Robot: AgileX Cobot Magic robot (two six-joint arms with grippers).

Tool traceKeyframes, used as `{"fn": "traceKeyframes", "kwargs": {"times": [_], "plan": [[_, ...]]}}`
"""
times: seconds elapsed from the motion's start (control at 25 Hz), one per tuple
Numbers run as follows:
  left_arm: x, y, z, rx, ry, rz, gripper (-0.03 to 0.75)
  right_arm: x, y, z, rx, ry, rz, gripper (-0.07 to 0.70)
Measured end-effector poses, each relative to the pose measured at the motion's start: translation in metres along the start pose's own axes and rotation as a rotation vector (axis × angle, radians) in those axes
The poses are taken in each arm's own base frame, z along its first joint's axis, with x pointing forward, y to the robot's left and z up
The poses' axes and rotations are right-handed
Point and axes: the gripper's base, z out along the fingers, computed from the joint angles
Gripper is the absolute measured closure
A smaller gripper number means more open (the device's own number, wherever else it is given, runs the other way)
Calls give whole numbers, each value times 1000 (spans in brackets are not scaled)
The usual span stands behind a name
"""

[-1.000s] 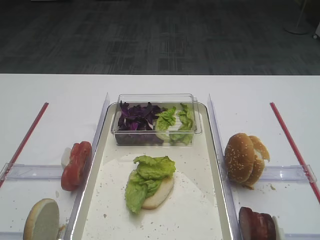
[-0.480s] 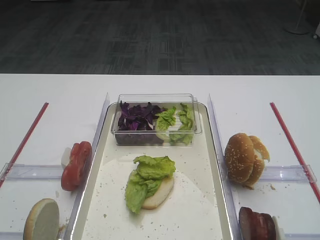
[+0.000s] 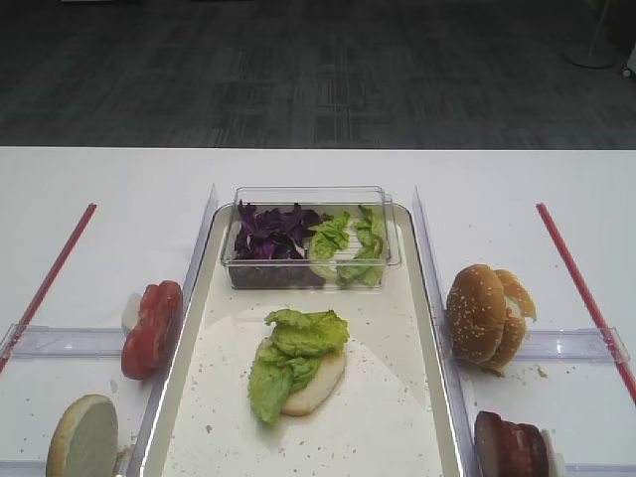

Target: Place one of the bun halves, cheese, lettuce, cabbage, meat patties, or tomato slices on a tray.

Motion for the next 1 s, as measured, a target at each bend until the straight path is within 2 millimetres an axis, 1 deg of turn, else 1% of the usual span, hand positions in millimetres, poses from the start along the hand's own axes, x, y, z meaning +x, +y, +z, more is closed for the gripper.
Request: {"fn": "traceKeyframes", "kwargs": {"times": [1.0], "plan": [[0,0,0,0,0,0,223,0,0,0,0,0,0,60]]}}
